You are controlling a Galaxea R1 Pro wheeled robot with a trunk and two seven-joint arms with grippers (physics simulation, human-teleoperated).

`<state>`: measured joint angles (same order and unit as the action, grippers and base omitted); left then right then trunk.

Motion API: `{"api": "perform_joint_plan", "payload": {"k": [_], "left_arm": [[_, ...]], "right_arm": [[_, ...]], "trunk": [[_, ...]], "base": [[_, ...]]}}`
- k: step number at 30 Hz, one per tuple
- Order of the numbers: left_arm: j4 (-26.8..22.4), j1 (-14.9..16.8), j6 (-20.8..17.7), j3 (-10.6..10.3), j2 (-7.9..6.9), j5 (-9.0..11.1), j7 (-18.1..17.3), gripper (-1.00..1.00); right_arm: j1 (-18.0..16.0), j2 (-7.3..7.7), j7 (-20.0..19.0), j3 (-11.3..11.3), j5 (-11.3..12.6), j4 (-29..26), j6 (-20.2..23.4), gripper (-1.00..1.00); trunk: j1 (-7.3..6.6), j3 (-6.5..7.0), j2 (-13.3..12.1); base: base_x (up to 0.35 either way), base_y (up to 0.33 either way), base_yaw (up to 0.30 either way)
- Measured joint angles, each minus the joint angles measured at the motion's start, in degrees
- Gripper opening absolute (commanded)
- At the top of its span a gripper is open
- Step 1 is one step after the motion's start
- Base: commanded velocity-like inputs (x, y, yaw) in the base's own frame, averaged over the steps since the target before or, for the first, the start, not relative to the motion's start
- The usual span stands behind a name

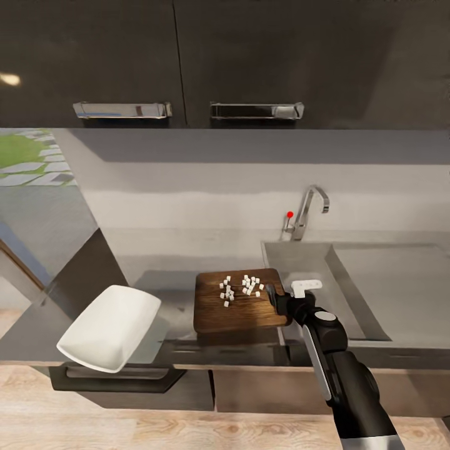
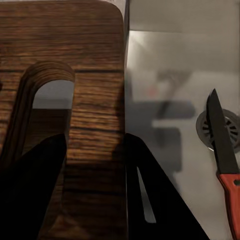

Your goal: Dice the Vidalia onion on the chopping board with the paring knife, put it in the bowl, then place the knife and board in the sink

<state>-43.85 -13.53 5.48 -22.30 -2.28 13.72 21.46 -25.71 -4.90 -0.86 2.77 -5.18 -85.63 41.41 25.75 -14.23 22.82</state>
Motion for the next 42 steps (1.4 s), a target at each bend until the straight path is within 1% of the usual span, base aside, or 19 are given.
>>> {"api": "perform_joint_plan", "payload": {"k": [7, 16, 26, 34, 37, 42], "left_arm": [[0.1, 0.0, 0.0, 0.0, 0.00, 0.0, 0.0, 1.00], [0.1, 0.0, 0.0, 0.0, 0.01, 0.0, 0.0, 1.00], [0.1, 0.0, 0.0, 0.0, 0.00, 0.0, 0.0, 1.00], [0.0, 0.0, 0.0, 0.0, 0.01, 0.0, 0.0, 1.00], [0.0, 0.0, 0.0, 0.0, 0.01, 0.0, 0.0, 1.00], [0.1, 0.0, 0.0, 0.0, 0.00, 0.0, 0.0, 1.00]], "right_arm": [[0.0, 0.00, 0.0, 0.0, -0.1, -0.1, 0.0, -1.00], [0.0, 0.01, 0.0, 0.0, 0.0, -0.1, 0.1, -1.00], [0.0, 0.00, 0.0, 0.0, -0.1, -0.1, 0.1, -1.00], [0.0, 0.01, 0.0, 0.1, 0.0, -0.1, 0.2, -1.00], [0.0, 0.01, 0.0, 0.1, 0.0, -0.1, 1.3, -1.00], [0.0, 0.00, 0.0, 0.1, 0.0, -0.2, 1.9, -1.00]], "trunk": [[0.00, 0.65, 0.0], [0.00, 1.48, 0.0], [0.00, 2.40, 0.0], [0.00, 3.14, 0.0], [0.00, 3.42, 0.0], [0.00, 3.89, 0.0]], "base": [[0.000, 0.040, 0.000], [0.000, 0.265, 0.000], [0.000, 0.055, 0.000], [0.000, 0.277, 0.000], [0.000, 0.290, 0.000], [0.000, 0.115, 0.000]]}}
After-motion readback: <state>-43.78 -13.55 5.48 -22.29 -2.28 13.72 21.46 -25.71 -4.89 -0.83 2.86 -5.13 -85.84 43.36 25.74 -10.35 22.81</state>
